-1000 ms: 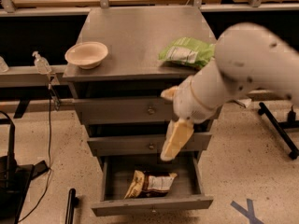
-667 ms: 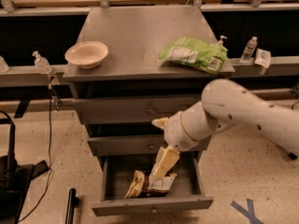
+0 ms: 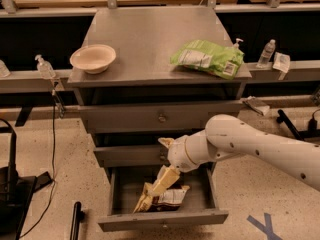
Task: Pick brown chip bag from bottom drawer and place on counter
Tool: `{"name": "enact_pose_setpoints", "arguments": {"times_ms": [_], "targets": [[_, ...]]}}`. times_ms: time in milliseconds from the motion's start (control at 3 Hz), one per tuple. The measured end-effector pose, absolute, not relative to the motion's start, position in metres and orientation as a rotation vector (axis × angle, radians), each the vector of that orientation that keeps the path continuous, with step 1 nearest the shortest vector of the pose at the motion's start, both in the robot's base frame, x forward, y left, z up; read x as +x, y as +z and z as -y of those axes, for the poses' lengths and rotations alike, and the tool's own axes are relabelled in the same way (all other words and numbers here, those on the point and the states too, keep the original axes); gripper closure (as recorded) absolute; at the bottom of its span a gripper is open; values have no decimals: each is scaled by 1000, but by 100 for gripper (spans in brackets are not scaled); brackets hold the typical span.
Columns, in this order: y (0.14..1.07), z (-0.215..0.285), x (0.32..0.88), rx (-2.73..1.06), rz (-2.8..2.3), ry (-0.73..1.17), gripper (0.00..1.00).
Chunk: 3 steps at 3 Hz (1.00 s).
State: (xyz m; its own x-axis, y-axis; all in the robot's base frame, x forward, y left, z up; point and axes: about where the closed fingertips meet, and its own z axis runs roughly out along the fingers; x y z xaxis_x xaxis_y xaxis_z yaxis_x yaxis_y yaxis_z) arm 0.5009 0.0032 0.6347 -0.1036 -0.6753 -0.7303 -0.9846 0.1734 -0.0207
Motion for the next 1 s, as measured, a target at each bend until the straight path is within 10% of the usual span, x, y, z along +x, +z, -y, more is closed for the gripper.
{"name": "enact_pose_setpoints", "arguments": {"times_ms": [1000], "targets": [[510,109,585,-1790,-1956,236,0]]}}
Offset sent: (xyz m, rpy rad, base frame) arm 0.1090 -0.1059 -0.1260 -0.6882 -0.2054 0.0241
